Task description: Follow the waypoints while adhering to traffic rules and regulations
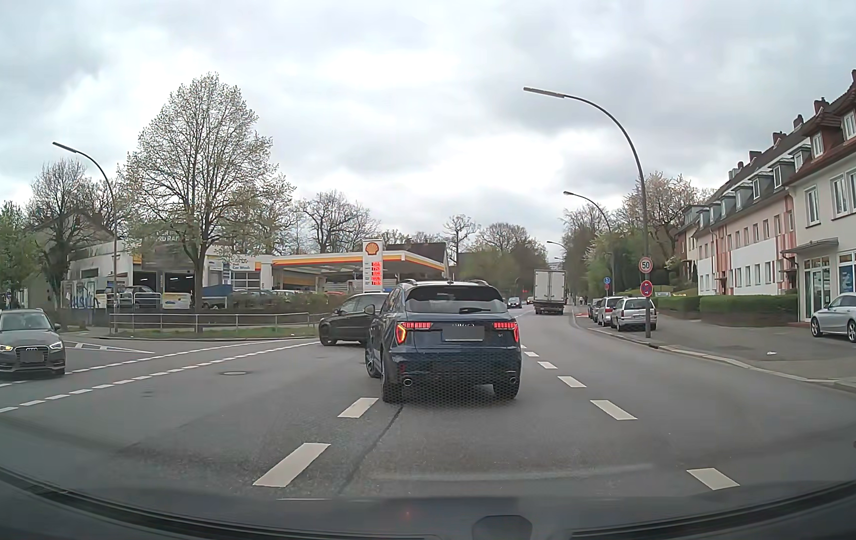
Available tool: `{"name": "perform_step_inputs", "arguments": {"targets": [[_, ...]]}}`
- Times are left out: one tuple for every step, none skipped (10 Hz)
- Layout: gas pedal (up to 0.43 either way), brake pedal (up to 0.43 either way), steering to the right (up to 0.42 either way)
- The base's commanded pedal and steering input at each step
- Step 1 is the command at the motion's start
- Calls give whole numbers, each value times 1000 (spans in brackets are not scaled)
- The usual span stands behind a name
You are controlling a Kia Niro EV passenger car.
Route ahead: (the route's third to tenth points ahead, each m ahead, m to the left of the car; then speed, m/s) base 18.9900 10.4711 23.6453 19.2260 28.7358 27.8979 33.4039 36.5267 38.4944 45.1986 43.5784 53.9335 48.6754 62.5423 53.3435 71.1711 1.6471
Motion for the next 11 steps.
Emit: {"name": "perform_step_inputs", "arguments": {"targets": [[59, 6, 14], [59, 6, 13], [59, 6, 13], [47, 6, 14], [39, 6, 14], [28, 6, 14], [20, 6, 14], [20, 6, 13], [8, 6, 13], [0, 6, 13], [0, 6, 14]]}}
